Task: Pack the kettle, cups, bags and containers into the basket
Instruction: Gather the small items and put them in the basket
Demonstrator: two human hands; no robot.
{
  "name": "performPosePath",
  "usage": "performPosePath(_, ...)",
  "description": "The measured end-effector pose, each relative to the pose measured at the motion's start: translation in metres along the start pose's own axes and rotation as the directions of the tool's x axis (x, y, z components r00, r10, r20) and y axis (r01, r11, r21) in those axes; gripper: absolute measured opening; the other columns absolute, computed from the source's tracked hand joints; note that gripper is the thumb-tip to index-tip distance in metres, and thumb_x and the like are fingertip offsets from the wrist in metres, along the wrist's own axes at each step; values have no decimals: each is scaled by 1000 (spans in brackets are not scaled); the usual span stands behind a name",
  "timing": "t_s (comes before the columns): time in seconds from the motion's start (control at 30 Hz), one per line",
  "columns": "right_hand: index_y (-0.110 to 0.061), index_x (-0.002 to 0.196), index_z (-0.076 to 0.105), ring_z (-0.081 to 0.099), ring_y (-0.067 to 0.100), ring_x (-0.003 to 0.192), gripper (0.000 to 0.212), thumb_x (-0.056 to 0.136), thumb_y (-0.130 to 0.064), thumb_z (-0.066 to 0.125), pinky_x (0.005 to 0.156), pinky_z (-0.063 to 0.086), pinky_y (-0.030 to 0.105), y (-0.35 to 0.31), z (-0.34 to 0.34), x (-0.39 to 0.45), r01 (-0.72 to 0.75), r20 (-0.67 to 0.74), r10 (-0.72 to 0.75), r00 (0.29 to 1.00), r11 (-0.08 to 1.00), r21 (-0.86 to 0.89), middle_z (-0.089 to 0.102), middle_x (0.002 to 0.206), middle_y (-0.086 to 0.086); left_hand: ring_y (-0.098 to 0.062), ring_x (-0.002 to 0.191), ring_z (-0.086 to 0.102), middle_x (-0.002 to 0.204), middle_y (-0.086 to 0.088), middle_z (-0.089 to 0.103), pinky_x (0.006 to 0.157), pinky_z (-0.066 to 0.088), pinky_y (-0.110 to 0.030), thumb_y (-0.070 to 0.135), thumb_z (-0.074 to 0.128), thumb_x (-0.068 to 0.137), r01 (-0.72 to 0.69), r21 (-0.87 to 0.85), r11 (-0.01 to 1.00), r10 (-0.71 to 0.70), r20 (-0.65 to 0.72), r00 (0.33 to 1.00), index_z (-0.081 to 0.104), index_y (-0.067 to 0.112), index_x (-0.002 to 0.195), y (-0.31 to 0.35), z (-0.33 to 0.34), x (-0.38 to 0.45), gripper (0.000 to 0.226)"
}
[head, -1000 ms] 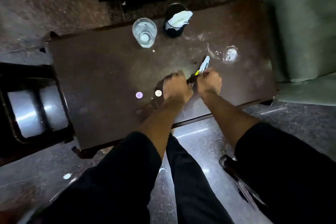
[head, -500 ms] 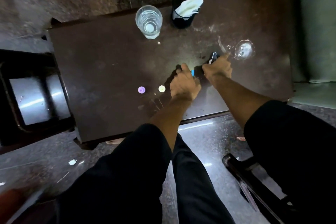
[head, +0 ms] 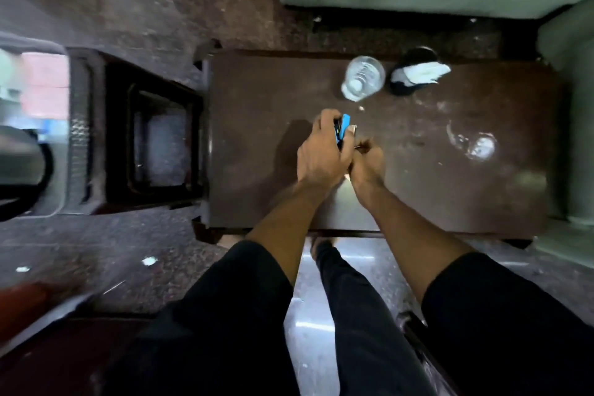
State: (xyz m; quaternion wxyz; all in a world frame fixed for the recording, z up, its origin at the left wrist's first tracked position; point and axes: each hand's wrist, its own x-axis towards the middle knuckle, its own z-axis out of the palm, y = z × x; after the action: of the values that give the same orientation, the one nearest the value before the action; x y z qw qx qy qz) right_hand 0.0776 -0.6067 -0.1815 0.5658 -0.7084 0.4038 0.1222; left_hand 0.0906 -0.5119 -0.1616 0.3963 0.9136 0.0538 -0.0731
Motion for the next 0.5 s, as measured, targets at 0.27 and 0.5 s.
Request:
performPosePath(0.27, -9, 90, 62, 61, 16, 74, 23, 77, -27, 69, 69, 58, 44, -64, 188, -73, 220, 238, -207, 949, 975, -31, 69, 83, 9, -16, 86, 67, 115, 12, 60, 72, 56, -39, 47, 48, 96, 150, -54, 987, -159, -336, 928, 45, 32, 122, -106, -170, 23, 30)
performPosePath(0.5, -18, 85, 64, 55, 6, 66, 18, 77, -31, 73, 64, 50, 30, -100, 335, -153, 437, 410, -374, 832, 897, -69, 63, 73, -5, -21, 106, 63, 122, 5, 63, 80, 51, -39, 42, 53, 96, 227, -132, 965, -262, -542, 799, 50, 25, 127, -201, -300, 8, 35)
